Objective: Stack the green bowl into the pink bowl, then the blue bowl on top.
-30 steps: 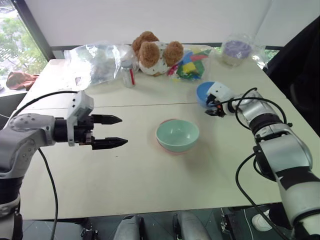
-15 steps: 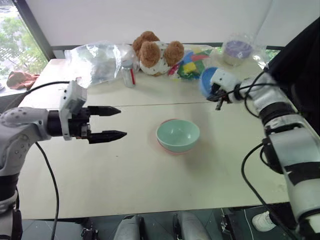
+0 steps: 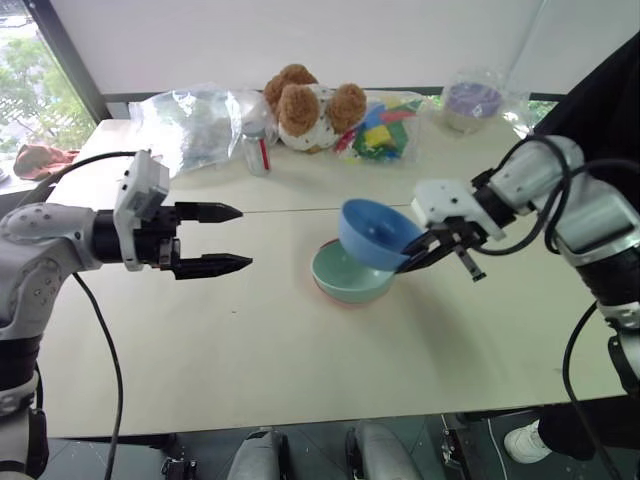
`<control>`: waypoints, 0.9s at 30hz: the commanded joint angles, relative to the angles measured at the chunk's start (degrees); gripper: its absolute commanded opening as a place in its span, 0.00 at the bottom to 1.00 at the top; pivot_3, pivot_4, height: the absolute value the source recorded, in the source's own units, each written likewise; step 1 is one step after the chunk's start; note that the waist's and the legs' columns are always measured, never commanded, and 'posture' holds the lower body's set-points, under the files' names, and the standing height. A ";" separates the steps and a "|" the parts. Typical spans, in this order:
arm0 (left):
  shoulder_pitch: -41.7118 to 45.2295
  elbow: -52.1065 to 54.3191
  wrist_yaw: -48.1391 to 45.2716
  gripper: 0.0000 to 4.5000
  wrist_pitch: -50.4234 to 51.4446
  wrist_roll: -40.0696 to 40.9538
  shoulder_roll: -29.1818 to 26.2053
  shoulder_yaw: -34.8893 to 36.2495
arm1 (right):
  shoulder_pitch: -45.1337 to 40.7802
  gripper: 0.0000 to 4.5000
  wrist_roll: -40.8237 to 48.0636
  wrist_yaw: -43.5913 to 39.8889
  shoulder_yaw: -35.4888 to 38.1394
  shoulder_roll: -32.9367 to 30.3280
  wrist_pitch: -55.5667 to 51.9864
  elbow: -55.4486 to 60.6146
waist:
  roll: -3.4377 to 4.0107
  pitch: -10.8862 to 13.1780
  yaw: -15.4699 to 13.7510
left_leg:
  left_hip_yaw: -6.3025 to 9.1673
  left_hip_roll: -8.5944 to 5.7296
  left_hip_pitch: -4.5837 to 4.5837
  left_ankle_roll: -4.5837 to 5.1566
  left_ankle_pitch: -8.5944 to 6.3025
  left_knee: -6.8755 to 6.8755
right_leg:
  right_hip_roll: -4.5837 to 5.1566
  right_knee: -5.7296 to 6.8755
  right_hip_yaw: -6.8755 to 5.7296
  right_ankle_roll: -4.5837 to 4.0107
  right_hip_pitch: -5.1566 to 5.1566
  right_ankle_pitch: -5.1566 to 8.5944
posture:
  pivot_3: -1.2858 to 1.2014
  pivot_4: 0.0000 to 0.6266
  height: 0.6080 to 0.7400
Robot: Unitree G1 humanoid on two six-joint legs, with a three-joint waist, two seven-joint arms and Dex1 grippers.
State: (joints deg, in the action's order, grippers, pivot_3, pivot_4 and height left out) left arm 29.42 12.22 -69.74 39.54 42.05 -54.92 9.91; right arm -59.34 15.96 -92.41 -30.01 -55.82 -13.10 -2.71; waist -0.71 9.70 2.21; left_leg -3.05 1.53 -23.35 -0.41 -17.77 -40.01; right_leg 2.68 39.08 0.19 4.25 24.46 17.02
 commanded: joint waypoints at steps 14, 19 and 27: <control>-3.80 2.13 1.00 1.00 -1.26 0.30 -1.08 3.70 | -2.71 0.68 0.22 -0.09 -3.09 1.22 7.44 -0.89 | -0.01 0.01 -0.25 | -0.01 0.00 -0.04 0.01 -0.01 -0.01 | 0.01 -0.05 -0.01 0.00 0.02 0.00 | 0.52 0.24 1.00; -4.35 1.99 0.80 1.00 -1.17 0.33 -1.07 3.90 | -4.91 0.78 3.01 -0.09 2.87 0.45 1.79 1.38 | -0.01 0.01 -0.28 | -0.01 0.00 -0.04 0.01 0.00 -0.02 | 0.02 -0.05 -0.01 0.00 0.02 0.00 | 0.52 0.24 1.00; -5.45 3.01 0.79 1.00 0.28 1.78 -1.14 4.66 | 1.36 0.78 10.20 6.85 20.53 -5.23 -18.89 8.83 | -0.03 -0.01 -1.61 | 0.01 0.00 -0.04 0.03 -0.02 0.01 | 0.06 -0.09 -0.02 0.00 0.01 0.00 | 0.52 0.24 1.00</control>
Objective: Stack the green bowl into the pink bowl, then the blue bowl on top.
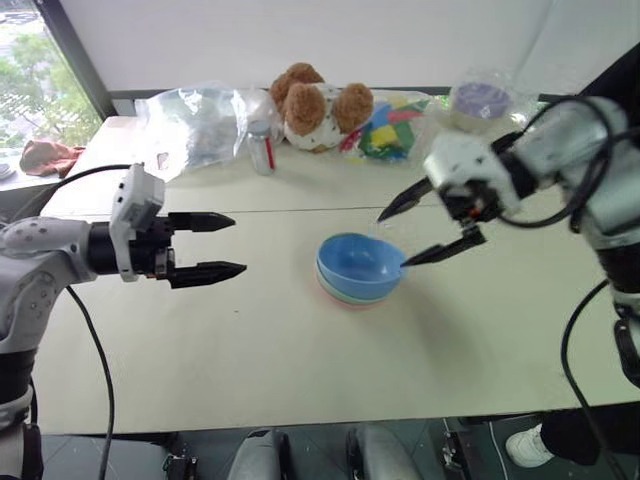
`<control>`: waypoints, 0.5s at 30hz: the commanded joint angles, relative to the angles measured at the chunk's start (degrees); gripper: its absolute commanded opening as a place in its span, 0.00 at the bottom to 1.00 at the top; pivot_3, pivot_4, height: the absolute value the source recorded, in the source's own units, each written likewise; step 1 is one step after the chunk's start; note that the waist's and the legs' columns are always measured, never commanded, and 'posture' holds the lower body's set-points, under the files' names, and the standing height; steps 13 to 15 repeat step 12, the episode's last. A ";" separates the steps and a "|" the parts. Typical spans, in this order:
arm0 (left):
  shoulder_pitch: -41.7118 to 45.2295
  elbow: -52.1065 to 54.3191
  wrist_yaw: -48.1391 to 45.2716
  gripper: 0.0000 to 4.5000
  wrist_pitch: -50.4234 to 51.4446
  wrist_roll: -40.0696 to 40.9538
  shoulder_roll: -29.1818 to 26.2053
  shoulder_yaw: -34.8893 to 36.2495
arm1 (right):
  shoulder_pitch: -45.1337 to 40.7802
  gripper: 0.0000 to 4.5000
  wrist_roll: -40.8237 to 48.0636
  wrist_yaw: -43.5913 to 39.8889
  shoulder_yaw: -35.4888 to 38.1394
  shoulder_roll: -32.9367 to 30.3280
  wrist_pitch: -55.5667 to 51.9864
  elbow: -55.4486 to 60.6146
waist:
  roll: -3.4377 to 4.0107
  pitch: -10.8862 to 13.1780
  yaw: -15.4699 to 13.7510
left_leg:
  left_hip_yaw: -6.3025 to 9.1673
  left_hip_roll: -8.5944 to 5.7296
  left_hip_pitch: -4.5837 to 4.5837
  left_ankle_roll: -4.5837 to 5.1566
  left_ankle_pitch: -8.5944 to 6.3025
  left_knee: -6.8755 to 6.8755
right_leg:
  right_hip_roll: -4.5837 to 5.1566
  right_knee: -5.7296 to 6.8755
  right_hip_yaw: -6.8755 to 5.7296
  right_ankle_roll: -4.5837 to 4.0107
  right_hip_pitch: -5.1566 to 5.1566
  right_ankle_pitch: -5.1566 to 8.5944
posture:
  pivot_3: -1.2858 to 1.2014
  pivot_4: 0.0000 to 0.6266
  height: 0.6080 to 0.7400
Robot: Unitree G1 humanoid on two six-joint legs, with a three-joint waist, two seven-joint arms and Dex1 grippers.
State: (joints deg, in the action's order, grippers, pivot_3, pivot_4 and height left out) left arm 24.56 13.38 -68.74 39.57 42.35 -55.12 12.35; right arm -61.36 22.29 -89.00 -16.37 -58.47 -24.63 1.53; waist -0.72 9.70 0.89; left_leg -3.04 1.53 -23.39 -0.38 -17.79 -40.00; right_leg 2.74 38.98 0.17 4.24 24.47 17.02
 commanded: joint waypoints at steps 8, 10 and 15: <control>-2.98 4.65 1.47 1.00 1.95 3.10 -0.92 2.88 | 24.62 0.78 10.97 17.19 22.77 -4.49 -22.36 18.84 | -0.03 -0.02 -0.05 | -0.01 -0.02 0.02 0.04 -0.02 0.00 | 0.08 -0.02 0.00 0.00 -0.09 0.00 | 0.52 0.24 1.00; -3.54 5.27 1.85 1.00 2.75 3.71 -1.16 2.93 | 27.12 0.78 11.94 19.28 24.71 -4.43 -23.69 20.56 | 0.00 -0.02 0.11 | -0.01 -0.01 0.03 0.04 -0.02 0.00 | 0.06 -0.01 0.01 0.00 -0.08 0.00 | 0.52 0.24 1.00; -3.65 5.95 2.74 1.00 3.47 4.28 -0.91 3.06 | 29.32 0.78 12.41 21.04 26.55 -4.62 -24.61 21.49 | 0.00 -0.02 0.11 | -0.02 -0.01 0.04 0.04 -0.02 0.00 | 0.03 0.00 0.02 0.00 -0.08 0.00 | 0.52 0.24 1.00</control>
